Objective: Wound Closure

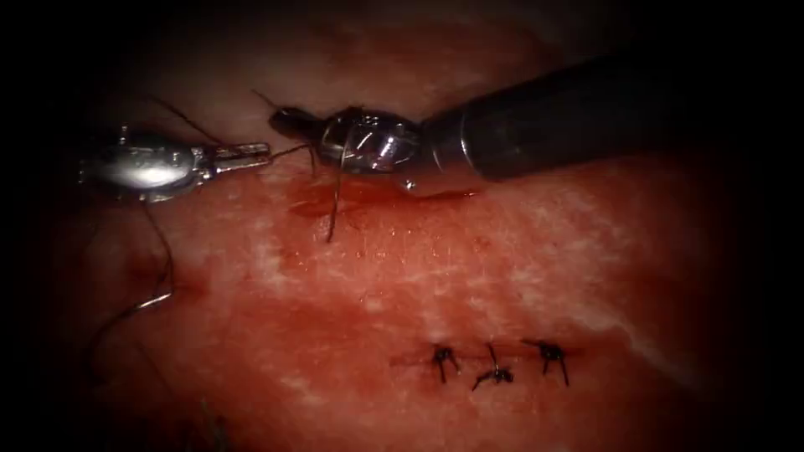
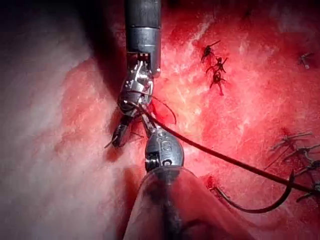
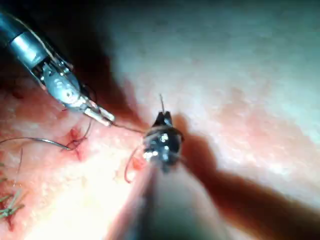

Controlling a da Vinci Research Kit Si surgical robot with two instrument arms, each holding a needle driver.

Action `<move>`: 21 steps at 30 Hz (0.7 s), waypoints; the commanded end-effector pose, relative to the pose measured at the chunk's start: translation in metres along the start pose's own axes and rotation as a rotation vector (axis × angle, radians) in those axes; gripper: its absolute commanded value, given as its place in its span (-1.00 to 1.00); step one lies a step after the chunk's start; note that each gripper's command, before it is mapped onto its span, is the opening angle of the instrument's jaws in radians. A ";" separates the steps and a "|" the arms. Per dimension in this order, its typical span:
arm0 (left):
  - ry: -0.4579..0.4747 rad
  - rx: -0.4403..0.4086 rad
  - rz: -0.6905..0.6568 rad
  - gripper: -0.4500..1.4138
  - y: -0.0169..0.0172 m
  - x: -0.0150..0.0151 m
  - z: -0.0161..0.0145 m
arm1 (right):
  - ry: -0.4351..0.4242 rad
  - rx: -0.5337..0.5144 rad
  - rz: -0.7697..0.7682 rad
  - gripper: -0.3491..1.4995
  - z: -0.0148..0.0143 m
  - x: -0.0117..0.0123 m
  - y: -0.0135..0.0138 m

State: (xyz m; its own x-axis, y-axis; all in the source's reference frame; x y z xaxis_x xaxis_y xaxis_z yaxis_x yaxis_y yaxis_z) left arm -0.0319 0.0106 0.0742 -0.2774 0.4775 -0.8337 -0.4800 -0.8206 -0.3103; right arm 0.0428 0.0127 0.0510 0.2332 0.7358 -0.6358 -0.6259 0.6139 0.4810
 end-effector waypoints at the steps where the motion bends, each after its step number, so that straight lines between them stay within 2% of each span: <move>1: -0.005 -0.003 -0.012 -1.00 -0.0002 -0.0003 0.0003 | 0.001 -0.011 0.002 -1.00 -0.0001 -0.0008 -0.0009; 11: -0.041 0.033 -0.013 -1.00 -0.0085 0.0029 -0.0010 | 0.003 0.035 -0.010 -1.00 -0.0024 -0.0027 -0.0027; 21: -0.058 0.059 -0.030 -1.00 -0.0160 0.0037 0.0008 | 0.015 0.052 -0.029 -1.00 -0.0058 -0.0058 -0.0058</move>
State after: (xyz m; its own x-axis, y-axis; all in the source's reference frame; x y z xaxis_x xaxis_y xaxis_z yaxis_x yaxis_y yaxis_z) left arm -0.0252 0.0268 0.0761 -0.3101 0.5214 -0.7950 -0.5401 -0.7848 -0.3041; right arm 0.0404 0.0042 0.0480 0.2378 0.7111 -0.6616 -0.5795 0.6505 0.4909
